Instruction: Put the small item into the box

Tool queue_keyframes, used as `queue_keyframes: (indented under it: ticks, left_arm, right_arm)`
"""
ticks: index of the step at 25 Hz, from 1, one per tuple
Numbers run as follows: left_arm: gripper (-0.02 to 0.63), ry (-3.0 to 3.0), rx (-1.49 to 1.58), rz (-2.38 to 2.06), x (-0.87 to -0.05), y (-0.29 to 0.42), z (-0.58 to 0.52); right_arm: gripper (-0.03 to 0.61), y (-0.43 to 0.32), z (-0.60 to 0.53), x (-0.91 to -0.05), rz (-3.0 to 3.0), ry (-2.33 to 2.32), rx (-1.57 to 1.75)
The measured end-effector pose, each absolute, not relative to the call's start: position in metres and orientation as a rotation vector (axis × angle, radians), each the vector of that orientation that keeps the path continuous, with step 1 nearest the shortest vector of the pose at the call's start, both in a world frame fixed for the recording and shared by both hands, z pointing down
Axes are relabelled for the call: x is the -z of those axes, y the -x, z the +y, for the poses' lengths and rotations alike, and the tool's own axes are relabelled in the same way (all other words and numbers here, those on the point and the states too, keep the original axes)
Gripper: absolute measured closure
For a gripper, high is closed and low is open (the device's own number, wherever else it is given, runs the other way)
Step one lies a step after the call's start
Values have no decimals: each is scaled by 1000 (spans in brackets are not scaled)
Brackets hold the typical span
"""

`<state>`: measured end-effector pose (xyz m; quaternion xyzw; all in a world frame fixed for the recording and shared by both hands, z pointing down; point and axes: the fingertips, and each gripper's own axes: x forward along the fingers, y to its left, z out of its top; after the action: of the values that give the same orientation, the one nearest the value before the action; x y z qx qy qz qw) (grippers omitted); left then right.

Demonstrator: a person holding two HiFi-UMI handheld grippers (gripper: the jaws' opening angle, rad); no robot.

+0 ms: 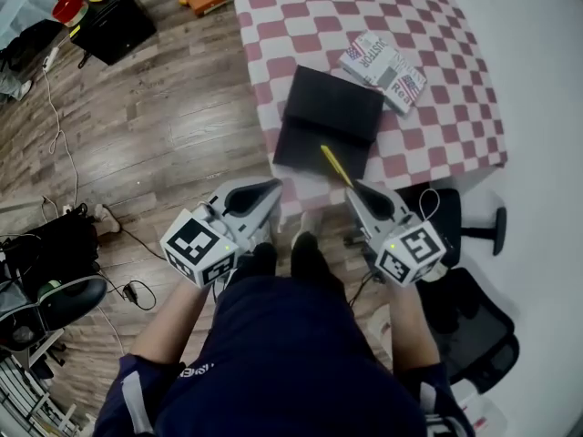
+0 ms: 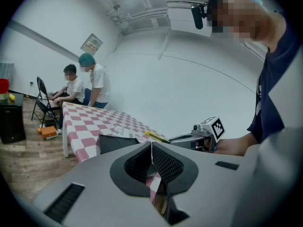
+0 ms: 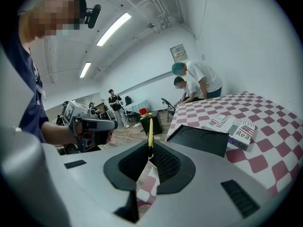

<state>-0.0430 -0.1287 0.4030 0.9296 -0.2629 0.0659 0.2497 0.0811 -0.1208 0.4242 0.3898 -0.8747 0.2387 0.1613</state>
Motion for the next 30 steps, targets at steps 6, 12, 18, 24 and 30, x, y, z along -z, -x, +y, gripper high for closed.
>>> queue_keyframes:
  ticks: [6, 12, 18, 24, 30]
  left_arm:
    - [578, -2480, -202, -779, -416, 30, -141]
    - [578, -2421, -210, -836, -430, 15, -153]
    - [578, -2384, -216, -876, -441, 7, -161]
    - [578, -2344, -212, -905, -452, 9, -167]
    - [578, -2304, -206, -941, -461, 18, -169]
  right_arm:
    - [531, -98, -151, -455, -2455, -1024, -658]
    - [531, -110, -172, -489, -2413, -902, -630]
    - [531, -111, -184, -524, -2336, -782, -587]
    - [531, -97, -189, -554, -2283, -661, -550]
    - [531, -79, -182, -584, -2183, -509, -520]
